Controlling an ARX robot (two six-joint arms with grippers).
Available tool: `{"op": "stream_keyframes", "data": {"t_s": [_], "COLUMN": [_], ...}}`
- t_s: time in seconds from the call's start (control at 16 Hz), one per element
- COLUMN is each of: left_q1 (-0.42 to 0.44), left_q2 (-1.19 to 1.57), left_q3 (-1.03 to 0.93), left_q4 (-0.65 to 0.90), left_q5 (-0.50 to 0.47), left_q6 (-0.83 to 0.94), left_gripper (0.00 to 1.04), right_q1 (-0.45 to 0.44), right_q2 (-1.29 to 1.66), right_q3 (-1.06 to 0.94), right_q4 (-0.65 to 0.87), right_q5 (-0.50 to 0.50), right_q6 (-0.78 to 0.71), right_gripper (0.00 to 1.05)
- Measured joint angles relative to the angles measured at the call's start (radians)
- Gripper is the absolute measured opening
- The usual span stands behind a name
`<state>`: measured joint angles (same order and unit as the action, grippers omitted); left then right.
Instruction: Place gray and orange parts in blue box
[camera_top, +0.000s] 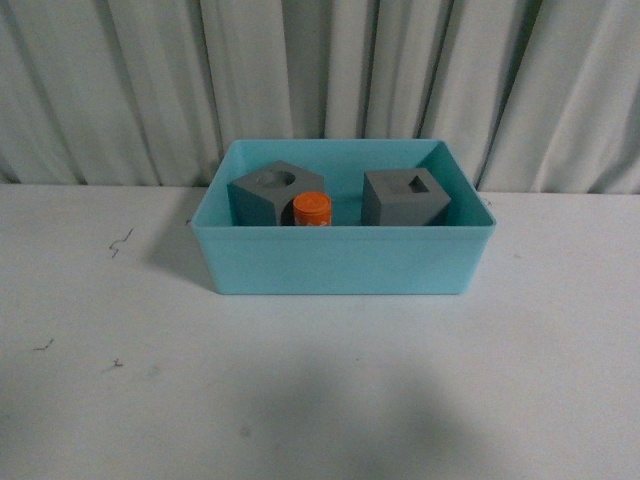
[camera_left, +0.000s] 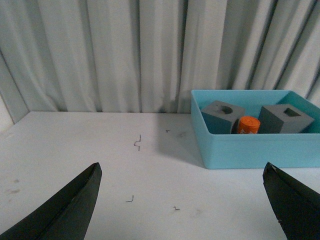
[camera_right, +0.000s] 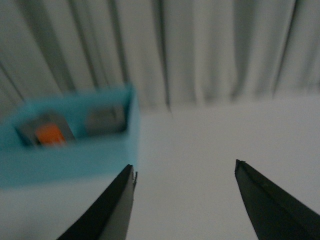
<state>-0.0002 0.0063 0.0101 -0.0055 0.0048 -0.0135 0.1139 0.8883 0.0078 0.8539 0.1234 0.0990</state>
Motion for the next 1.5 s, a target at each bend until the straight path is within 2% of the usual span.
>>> {"op": "stream_keyframes", "data": {"t_s": [0.06, 0.12, 0.19, 0.31, 0.62, 1.18, 1.5], "left_q1": [0.000, 0.000, 0.000, 0.000, 0.000, 0.000, 0.000], "left_q2": [0.000, 0.000, 0.000, 0.000, 0.000, 0.000, 0.000], "left_q3": [0.000, 0.000, 0.000, 0.000, 0.000, 0.000, 0.000], "left_q4": [0.002, 0.002, 0.002, 0.002, 0.002, 0.002, 0.002], "left_q5": [-0.007, -0.006, -0.005, -0.005, -0.005, -0.005, -0.005], "left_q6": [0.000, 0.000, 0.000, 0.000, 0.000, 0.000, 0.000], "left_gripper": [0.98, 0.98, 0.98, 0.98, 0.98, 0.98, 0.98], "right_q1": [-0.012, -0.085, -0.121, -0.119, -0.119, -0.119, -0.119], "right_q2": [-0.135, -0.219, -0.280, -0.375, -0.537, -0.612, -0.702], "right_q3": [0.004, 0.003, 0.003, 0.003, 0.003, 0.003, 0.003], "right_q4": [-0.066, -0.212, -0.269, -0.340, -0.499, -0.573, -0.668], "right_q5": [-0.023, -0.098, -0.106, -0.120, -0.121, -0.121, -0.121], "right_q6": [-0.045, -0.071, -0.076, -0.090, -0.094, -0.094, -0.094], "right_gripper": [0.50, 0.37, 0.24, 0.02, 0.02, 0.02, 0.02]}}
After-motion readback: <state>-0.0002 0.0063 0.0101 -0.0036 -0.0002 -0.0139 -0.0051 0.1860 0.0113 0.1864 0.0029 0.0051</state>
